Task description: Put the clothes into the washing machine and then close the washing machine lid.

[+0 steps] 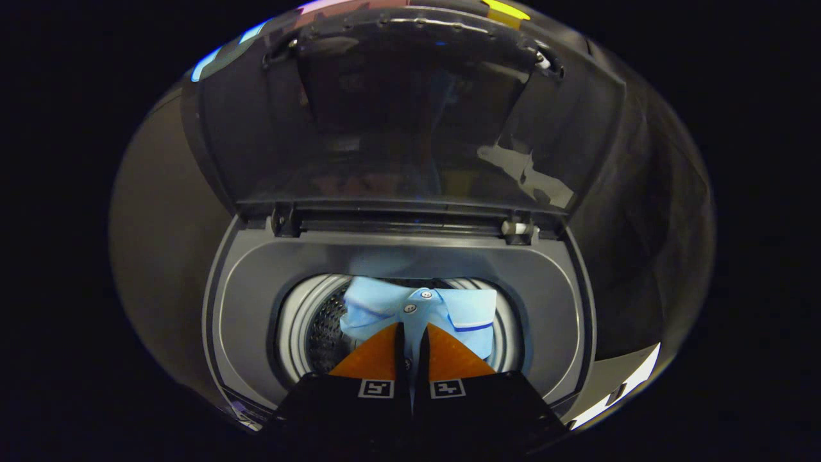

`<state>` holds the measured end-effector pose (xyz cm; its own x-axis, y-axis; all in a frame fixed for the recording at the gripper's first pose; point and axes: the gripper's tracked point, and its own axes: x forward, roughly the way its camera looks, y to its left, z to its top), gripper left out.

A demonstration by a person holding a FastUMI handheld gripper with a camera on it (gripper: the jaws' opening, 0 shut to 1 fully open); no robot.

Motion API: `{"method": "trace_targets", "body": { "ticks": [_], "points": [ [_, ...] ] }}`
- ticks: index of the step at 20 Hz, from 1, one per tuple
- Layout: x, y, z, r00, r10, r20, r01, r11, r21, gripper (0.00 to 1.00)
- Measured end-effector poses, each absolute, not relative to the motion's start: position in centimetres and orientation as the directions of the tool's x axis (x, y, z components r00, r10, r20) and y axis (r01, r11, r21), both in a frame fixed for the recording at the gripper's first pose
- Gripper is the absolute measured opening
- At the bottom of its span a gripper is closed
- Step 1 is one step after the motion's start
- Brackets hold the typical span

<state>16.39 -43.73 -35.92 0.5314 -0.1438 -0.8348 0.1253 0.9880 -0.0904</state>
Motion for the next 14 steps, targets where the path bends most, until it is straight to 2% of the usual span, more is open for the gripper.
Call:
{"method": "trace_targets", "body": {
  "ticks": [5,9,10,12,14],
  "points": [
    [15.8,-43.3,-37.5,0.501,-0.133,-0.855,0.11,0.99,-0.09,0.06],
    [15.1,-43.9,-38.2,0.476,-0.148,-0.867,0.124,0.987,-0.1,0.14],
    [15.3,-44.0,-38.0,0.485,-0.142,-0.863,0.124,0.988,-0.093,0.22],
    [15.7,-44.1,-37.4,0.498,-0.132,-0.857,0.14,0.988,-0.071,0.25],
    [16.0,-43.8,-37.6,0.508,-0.094,-0.856,0.138,0.99,-0.027,0.62]
  ]
}}
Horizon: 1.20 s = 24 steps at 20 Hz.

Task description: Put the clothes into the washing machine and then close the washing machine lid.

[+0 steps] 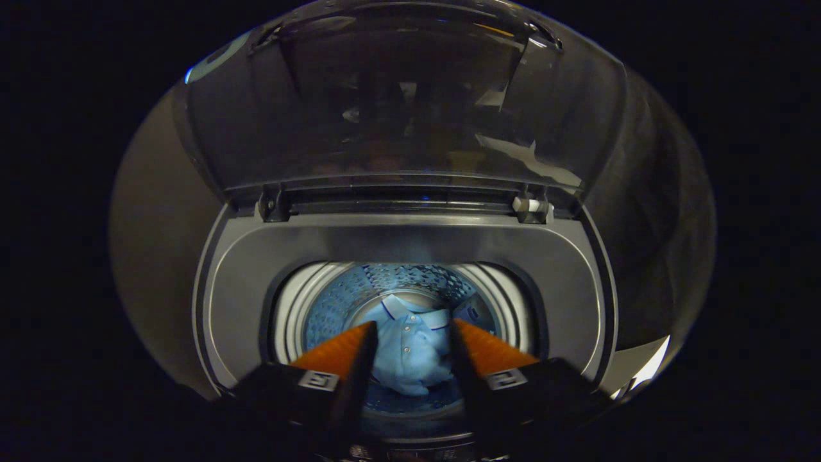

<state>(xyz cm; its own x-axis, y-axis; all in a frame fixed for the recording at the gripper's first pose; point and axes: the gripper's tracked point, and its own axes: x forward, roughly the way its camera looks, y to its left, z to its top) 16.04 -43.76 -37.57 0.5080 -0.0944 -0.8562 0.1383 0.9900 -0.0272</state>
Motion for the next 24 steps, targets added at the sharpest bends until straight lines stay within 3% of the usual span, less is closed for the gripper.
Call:
{"method": "trace_targets", "body": {
  "ticks": [2,14,24],
  "points": [
    [16.1,-44.7,-37.6,0.515,-0.119,-0.849,0.126,0.99,-0.063,0.99],
    [16.4,-43.9,-32.6,0.564,-0.123,-0.816,0.132,0.99,-0.058,0.99],
    [21.6,-43.4,-17.6,0.725,-0.158,-0.67,0.164,0.985,-0.055,0.99]
  ]
}}
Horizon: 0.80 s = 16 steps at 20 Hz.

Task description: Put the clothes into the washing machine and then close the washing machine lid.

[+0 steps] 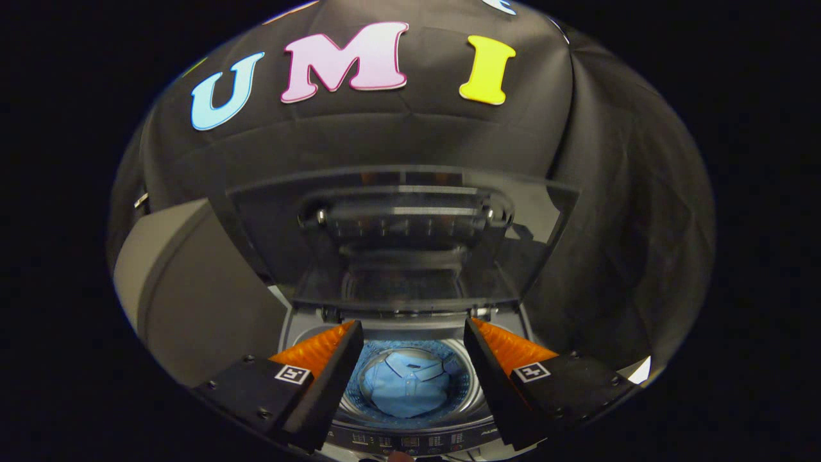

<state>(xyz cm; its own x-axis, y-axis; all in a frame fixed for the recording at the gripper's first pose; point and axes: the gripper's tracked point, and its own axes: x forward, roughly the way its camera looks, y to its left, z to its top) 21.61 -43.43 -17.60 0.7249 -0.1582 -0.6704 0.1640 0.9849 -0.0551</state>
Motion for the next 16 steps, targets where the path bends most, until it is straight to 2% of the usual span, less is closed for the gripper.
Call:
{"method": "trace_targets", "body": {
  "ticks": [5,9,16],
  "points": [
    [26.4,-43.3,-10.1,0.786,-0.147,-0.601,0.183,0.983,-0.001,0.99],
    [30.7,-43.6,-6.8,0.808,-0.143,-0.572,0.185,0.983,0.016,0.99],
    [34.4,-43.8,-9.1,0.767,-0.14,-0.626,0.175,0.985,-0.006,0.99]
  ]
}}
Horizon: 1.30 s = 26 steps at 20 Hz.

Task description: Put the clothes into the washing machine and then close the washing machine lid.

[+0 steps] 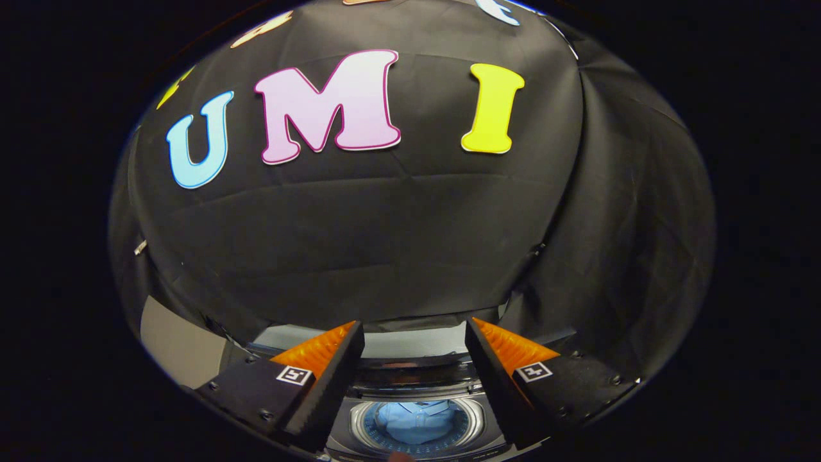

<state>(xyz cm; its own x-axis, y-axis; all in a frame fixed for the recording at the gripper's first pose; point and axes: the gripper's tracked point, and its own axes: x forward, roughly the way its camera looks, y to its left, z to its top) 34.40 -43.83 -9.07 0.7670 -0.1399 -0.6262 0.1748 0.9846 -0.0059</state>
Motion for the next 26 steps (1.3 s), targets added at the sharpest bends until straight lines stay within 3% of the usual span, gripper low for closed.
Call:
{"method": "trace_targets", "body": {
  "ticks": [4,26],
  "points": [
    [34.2,-44.2,-11.8,0.721,-0.164,-0.673,0.178,0.983,-0.049,0.99],
    [33.0,-44.0,-11.6,0.783,-0.159,-0.601,0.176,0.984,-0.031,1.0]
  ]
}}
